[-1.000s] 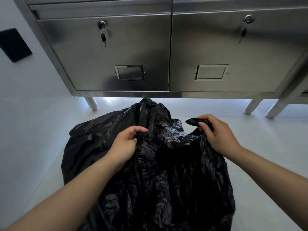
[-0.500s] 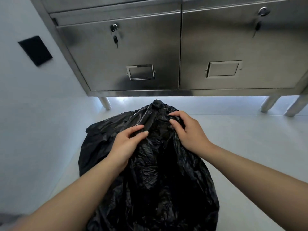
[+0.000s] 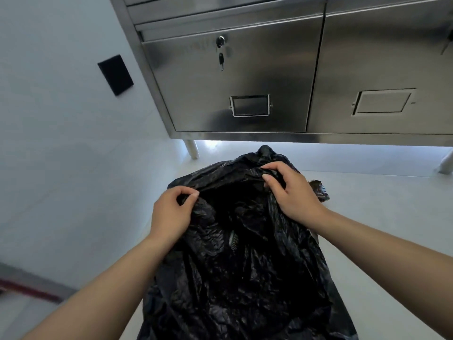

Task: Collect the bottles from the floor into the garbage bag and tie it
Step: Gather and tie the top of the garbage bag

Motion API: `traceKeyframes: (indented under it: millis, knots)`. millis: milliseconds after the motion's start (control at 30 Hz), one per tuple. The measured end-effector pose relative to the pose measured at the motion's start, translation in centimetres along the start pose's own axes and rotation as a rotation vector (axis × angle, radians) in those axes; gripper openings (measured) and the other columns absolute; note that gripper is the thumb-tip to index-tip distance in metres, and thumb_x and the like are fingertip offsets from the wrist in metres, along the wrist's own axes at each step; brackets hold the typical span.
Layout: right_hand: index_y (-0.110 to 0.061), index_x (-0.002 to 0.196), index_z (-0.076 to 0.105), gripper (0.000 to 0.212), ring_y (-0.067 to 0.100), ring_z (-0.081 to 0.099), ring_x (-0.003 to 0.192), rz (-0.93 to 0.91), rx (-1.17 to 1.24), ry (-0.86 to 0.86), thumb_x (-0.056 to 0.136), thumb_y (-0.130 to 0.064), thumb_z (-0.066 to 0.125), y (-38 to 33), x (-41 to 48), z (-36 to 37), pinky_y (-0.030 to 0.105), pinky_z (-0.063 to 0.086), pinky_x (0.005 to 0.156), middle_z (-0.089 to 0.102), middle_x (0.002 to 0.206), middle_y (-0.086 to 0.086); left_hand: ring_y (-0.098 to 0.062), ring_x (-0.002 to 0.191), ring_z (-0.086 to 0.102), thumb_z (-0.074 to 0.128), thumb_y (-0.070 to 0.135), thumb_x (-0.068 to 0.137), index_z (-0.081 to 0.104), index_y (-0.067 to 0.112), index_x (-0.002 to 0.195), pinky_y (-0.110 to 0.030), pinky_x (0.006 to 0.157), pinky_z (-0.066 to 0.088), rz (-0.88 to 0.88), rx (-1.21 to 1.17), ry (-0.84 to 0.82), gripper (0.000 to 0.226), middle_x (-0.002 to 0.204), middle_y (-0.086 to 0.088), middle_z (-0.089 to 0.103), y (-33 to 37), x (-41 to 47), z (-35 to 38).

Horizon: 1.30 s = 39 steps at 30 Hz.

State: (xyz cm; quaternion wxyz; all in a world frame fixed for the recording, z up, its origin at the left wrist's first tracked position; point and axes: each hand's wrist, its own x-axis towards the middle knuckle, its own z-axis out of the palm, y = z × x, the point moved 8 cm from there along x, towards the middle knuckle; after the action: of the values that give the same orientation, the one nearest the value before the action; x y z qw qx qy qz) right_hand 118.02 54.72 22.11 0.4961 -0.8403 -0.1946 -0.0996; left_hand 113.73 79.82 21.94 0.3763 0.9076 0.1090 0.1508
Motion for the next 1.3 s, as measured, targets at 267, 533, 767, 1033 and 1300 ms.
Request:
traceKeyframes:
  millis: [267, 533, 767, 1033, 1300]
  knots:
    - [-0.024, 0.106, 0.056, 0.013, -0.003, 0.062, 0.08, -0.133, 0.111, 0.124, 0.094, -0.022, 0.052, -5.5, 1.5, 0.3, 0.009, 0.043, 0.073, 0.065, 0.081, -0.013, -0.014, 0.07, 0.061, 0.051, 0.023, 0.095, 0.063, 0.018, 0.082, -0.026, 0.068, 0.053, -0.338, -0.83, -0.365, 0.018, 0.079, -0.004, 0.066, 2.1, -0.6, 2.8]
    - [-0.012, 0.11, 0.058, 0.019, -0.008, 0.052, 0.092, -0.182, 0.111, 0.109, 0.092, -0.018, 0.054, -7.3, 1.0, 1.2, 0.002, 0.035, 0.08, 0.059, 0.097, -0.013, -0.018, 0.088, 0.068, 0.047, 0.019, 0.096, 0.061, 0.008, 0.112, -0.028, 0.074, 0.058, -0.408, -1.131, -0.507, 0.024, 0.1, -0.01, 0.071, 4.6, -2.2, 4.4]
    - [-0.01, 0.107, 0.059, 0.017, -0.002, 0.051, 0.093, -0.141, 0.112, 0.153, 0.091, -0.015, 0.056, -6.7, 0.2, 0.7, 0.003, 0.034, 0.083, 0.06, 0.1, -0.004, -0.013, 0.076, 0.071, 0.064, 0.008, 0.082, 0.06, 0.016, 0.108, -0.024, 0.062, 0.056, -0.373, -1.104, -0.47, 0.027, 0.09, -0.004, 0.073, 5.2, -2.1, 5.0]
    - [-0.024, 0.105, 0.056, 0.014, -0.003, 0.056, 0.091, -0.063, 0.147, 0.215, 0.091, -0.022, 0.055, -5.7, 1.0, -3.0, 0.008, 0.04, 0.081, 0.061, 0.098, -0.014, -0.017, 0.097, 0.068, 0.075, 0.026, 0.076, 0.067, 0.03, 0.089, -0.03, 0.087, 0.053, -0.205, -0.679, -0.332, 0.016, 0.108, -0.004, 0.07, 4.2, -0.6, 4.2]
    - [-0.026, 0.099, 0.056, 0.011, -0.008, 0.057, 0.086, -0.064, 0.229, 0.266, 0.092, -0.018, 0.055, -5.4, 0.6, -4.2, 0.009, 0.041, 0.078, 0.062, 0.092, -0.018, 0.0, 0.124, 0.047, 0.065, 0.033, 0.082, 0.058, 0.038, 0.116, -0.028, 0.109, 0.035, 0.381, -0.343, -0.293, 0.035, 0.129, 0.014, 0.055, 11.0, -1.5, 3.2]
